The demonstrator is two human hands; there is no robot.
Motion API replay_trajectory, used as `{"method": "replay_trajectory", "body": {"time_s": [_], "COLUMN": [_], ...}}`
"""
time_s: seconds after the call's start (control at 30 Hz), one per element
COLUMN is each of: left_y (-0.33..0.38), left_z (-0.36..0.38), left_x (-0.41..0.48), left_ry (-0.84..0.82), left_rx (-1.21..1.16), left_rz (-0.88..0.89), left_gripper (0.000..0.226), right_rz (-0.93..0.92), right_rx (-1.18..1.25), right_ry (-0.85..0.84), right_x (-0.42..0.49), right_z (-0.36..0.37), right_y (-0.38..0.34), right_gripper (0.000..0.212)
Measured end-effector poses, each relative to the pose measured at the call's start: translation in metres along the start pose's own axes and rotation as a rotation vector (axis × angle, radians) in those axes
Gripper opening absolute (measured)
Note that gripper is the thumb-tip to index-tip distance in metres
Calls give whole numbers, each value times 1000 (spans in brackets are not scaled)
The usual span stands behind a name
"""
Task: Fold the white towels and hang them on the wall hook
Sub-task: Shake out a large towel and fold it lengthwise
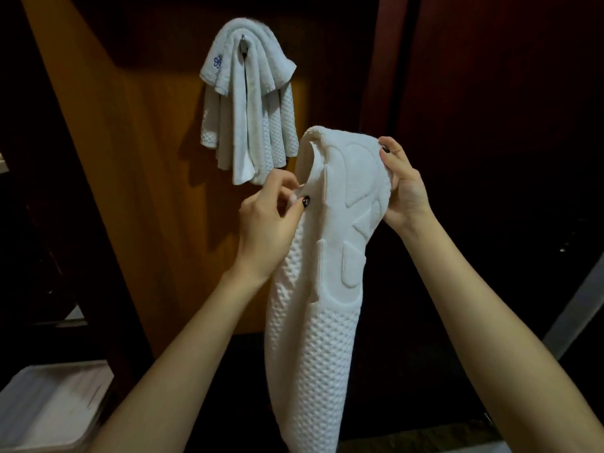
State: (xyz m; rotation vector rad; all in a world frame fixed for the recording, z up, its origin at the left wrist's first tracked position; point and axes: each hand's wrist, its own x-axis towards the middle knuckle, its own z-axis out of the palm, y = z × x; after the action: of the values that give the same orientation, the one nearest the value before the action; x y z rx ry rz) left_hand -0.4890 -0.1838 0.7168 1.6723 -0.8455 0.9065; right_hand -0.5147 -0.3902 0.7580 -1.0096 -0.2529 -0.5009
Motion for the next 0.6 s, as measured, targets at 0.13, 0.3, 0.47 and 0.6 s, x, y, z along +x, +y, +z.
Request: {"method": "replay_trajectory", "body": {"time_s": [0.13,0.3,0.47,0.6], "left_y": [-4,-3,-10,-17], "left_z": [5,6,18,13], "left_x": [-7,-20,-18,-3], "left_ry": [39,-179,-182,-188], "left_rx": [172,-176,119,-290], "left_rz": [165,-238,-347,-429], "left_gripper": [18,27,28,16], "right_rz": [-49,-144,-194,-161], "right_rx": [-37,-214,-404,-535], "right_ry": [9,143,216,159], "right_x": [3,9,14,21], "right_z": [12,25,37,22], "right_y": [3,12,20,5], "right_gripper": [12,16,14,22]}}
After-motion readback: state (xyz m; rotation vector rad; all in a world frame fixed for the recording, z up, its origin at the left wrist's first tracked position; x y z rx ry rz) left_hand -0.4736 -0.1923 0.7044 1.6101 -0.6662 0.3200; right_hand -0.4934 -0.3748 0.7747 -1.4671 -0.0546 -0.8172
